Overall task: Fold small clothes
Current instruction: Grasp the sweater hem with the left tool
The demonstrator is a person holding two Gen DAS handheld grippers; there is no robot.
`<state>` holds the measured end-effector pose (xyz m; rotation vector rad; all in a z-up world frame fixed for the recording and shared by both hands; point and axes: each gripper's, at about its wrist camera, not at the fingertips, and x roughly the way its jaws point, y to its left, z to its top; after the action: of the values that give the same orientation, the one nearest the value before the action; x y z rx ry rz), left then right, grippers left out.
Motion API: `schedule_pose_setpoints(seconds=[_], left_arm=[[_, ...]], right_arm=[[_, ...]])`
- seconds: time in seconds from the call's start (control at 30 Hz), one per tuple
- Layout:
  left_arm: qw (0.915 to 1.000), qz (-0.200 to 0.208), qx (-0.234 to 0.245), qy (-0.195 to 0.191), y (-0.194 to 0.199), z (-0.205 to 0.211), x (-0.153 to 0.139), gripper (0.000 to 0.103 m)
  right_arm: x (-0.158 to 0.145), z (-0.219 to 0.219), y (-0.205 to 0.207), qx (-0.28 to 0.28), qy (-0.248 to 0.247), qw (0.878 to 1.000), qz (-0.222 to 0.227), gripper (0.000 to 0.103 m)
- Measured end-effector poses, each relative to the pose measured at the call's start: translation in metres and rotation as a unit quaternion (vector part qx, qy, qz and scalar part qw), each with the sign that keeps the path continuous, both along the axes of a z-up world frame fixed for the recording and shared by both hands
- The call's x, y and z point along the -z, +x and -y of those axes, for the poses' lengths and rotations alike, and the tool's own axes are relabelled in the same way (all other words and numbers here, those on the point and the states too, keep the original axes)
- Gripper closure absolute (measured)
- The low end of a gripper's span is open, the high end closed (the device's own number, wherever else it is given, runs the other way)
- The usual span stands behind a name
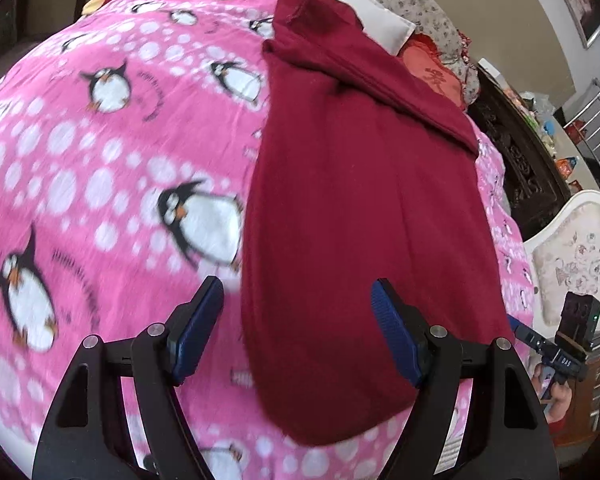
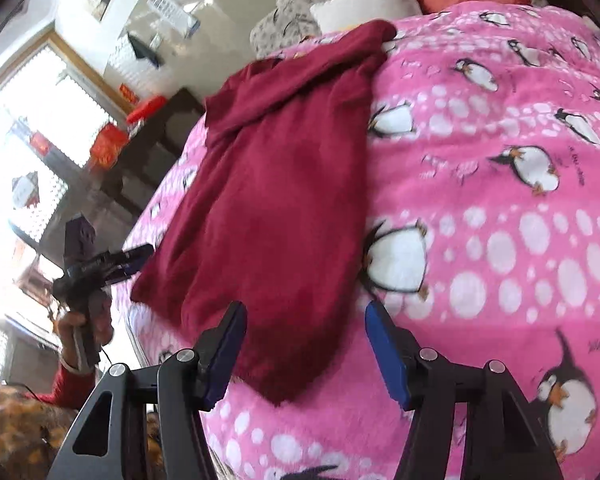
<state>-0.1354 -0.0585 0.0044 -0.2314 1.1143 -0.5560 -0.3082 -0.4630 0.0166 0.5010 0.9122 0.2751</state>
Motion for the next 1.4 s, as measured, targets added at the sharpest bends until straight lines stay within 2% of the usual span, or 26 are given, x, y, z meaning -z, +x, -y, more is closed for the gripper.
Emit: schedule_pose_setpoints(seconds=[0.1, 0.13, 0.17, 0.2, 0.23, 0.3, 0.37, 0.43, 0.47, 0.6, 0.67, 0.7, 0.73, 0.87, 0.93, 1.1, 1.17, 1.2, 1.23, 1.3, 1.33, 1.4], left_arm=[[0.9999, 0.013, -0.002, 0.011, -0.009, 0.003, 0.002, 0.025], [0.9997, 0.017, -0.003, 0.017, -0.010, 0.004, 0.003, 0.025], [0.9994, 0.023, -0.002, 0.026, -0.013, 0.008, 0.003, 0.025], [0.9989, 0.029, 0.003, 0.037, -0.014, 0.011, 0.004, 0.025], [0.9983, 0.033, 0.008, 0.047, -0.016, 0.013, 0.004, 0.025], [0.9974, 0.038, 0.018, 0.059, -0.020, 0.015, 0.005, 0.025], [0.9974, 0.036, 0.024, 0.057, -0.024, 0.013, 0.006, 0.025], [0.9976, 0.039, 0.023, 0.052, -0.028, 0.009, 0.007, 0.025], [0.9976, 0.042, 0.021, 0.051, -0.029, 0.009, 0.008, 0.025], [0.9962, 0.055, 0.013, 0.066, -0.037, 0.014, 0.007, 0.024], [0.9950, 0.059, 0.017, 0.079, -0.040, 0.017, 0.008, 0.024], [0.9944, 0.060, 0.021, 0.084, -0.040, 0.019, 0.008, 0.023], [0.9938, 0.060, 0.027, 0.089, -0.041, 0.021, 0.009, 0.021], [0.9931, 0.055, 0.028, 0.100, -0.039, 0.027, 0.009, 0.016], [0.9943, 0.047, 0.031, 0.090, -0.037, 0.030, 0.010, 0.006], [0.9950, 0.043, 0.032, 0.084, -0.035, 0.035, 0.009, 0.004], [0.9964, 0.043, 0.029, 0.067, -0.034, 0.030, 0.007, 0.013], [0.9964, 0.044, 0.027, 0.067, -0.033, 0.029, 0.006, 0.033], [0.9964, 0.042, 0.028, 0.069, -0.032, 0.027, 0.005, 0.057], [0.9974, 0.028, 0.034, 0.057, -0.029, 0.023, 0.005, 0.081], [0.9981, 0.015, 0.041, 0.043, -0.026, 0.021, 0.006, 0.087], [0.9982, 0.000, 0.053, 0.028, -0.021, 0.020, 0.005, 0.090]], right_arm=[[0.005, -0.009, 0.002, -0.011, 0.016, 1.000, 0.008, 0.044], [0.009, -0.013, 0.006, -0.013, 0.029, 0.999, 0.007, 0.049], [0.013, -0.016, 0.011, -0.014, 0.030, 0.999, 0.010, 0.056], [0.014, -0.022, 0.014, -0.016, 0.018, 1.000, 0.013, 0.078], [0.012, -0.029, 0.016, -0.012, -0.019, 1.000, 0.014, 0.091], [0.001, -0.041, 0.015, -0.011, -0.079, 0.997, 0.023, 0.093], [-0.007, -0.043, 0.009, -0.006, -0.100, 0.994, 0.033, 0.093], [-0.009, -0.043, 0.005, -0.002, -0.136, 0.990, 0.025, 0.094], [-0.005, -0.039, 0.005, 0.002, -0.136, 0.991, 0.019, 0.094], [0.005, -0.026, 0.004, 0.017, -0.066, 0.997, 0.024, 0.092], [0.004, -0.017, 0.002, 0.018, -0.017, 0.999, 0.030, 0.080], [0.005, -0.015, 0.003, 0.014, -0.002, 0.999, 0.030, 0.064], [0.006, -0.014, 0.002, 0.007, 0.011, 1.000, 0.025, 0.058], [0.008, -0.018, 0.003, -0.024, 0.016, 0.999, 0.027, 0.058], [0.011, -0.018, 0.005, -0.028, 0.028, 0.999, 0.026, 0.058], [0.018, -0.022, 0.008, -0.052, 0.067, 0.996, 0.037, 0.059], [0.021, -0.023, 0.011, -0.063, 0.078, 0.994, 0.039, 0.071], [0.022, -0.022, 0.012, -0.068, 0.081, 0.994, 0.037, 0.080], [0.022, -0.021, 0.012, -0.074, 0.093, 0.992, 0.035, 0.092], [0.021, -0.015, 0.014, -0.082, 0.136, 0.986, 0.042, 0.093], [0.016, -0.014, 0.014, -0.088, 0.156, 0.982, 0.053, 0.093], [0.004, -0.015, 0.019, -0.103, 0.166, 0.978, 0.073, 0.093]])
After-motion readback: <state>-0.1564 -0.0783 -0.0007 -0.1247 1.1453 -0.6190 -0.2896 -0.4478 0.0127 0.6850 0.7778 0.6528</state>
